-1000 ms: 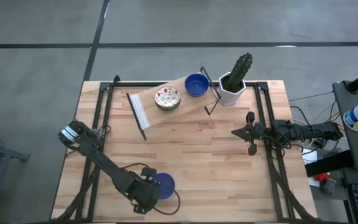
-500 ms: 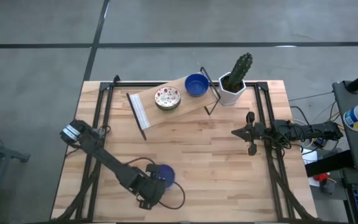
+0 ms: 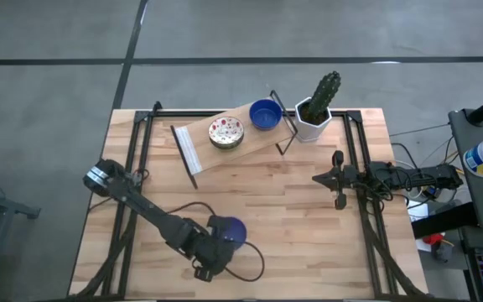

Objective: Pick & Place Mini bowls
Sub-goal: Stack the blue bowl on top of the blue bowls on the shelf

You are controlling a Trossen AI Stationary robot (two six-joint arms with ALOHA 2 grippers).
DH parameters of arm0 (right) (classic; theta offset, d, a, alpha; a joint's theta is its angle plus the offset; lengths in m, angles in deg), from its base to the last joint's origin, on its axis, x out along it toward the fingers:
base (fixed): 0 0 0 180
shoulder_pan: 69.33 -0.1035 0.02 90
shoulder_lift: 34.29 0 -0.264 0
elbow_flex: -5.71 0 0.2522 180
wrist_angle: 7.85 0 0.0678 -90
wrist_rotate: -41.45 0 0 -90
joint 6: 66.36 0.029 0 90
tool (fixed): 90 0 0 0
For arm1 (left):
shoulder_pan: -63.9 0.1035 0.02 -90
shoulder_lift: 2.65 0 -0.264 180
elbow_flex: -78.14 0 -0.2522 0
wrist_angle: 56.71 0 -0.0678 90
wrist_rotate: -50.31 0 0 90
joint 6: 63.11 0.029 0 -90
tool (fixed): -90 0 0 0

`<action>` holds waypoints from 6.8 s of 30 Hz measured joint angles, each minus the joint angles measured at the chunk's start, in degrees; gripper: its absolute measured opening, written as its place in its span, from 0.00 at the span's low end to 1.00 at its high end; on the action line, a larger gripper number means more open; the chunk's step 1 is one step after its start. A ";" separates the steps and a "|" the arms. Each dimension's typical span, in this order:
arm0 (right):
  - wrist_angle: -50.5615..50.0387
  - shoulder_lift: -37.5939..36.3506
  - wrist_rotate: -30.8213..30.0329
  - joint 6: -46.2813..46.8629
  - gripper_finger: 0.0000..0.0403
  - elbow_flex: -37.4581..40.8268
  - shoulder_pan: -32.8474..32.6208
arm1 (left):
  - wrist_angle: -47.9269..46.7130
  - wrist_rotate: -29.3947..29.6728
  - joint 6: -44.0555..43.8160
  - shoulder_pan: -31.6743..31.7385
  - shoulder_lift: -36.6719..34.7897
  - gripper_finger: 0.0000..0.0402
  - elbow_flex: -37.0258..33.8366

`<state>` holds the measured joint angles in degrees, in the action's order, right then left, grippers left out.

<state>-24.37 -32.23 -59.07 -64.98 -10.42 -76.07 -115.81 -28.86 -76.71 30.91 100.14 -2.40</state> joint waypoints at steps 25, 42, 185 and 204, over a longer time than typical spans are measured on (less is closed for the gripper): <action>0.01 0.00 -0.01 -0.01 0.02 0.00 0.01 | -11.91 5.59 7.43 6.79 -0.02 0.00 11.02; 0.02 0.00 -0.01 0.01 0.02 0.01 0.02 | -14.96 6.88 16.86 11.41 -0.44 0.00 13.81; 21.13 70.37 51.00 -0.13 0.45 -37.99 -1.73 | 28.83 -68.00 -0.05 30.31 0.15 0.00 6.81; 13.40 72.02 51.75 -1.32 0.02 -38.74 -2.74 | 27.08 -58.14 -7.73 33.23 -0.07 0.14 7.50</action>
<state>-10.98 39.79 -7.32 -66.30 -49.15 -78.80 -88.73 -87.00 -84.44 64.15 100.07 5.10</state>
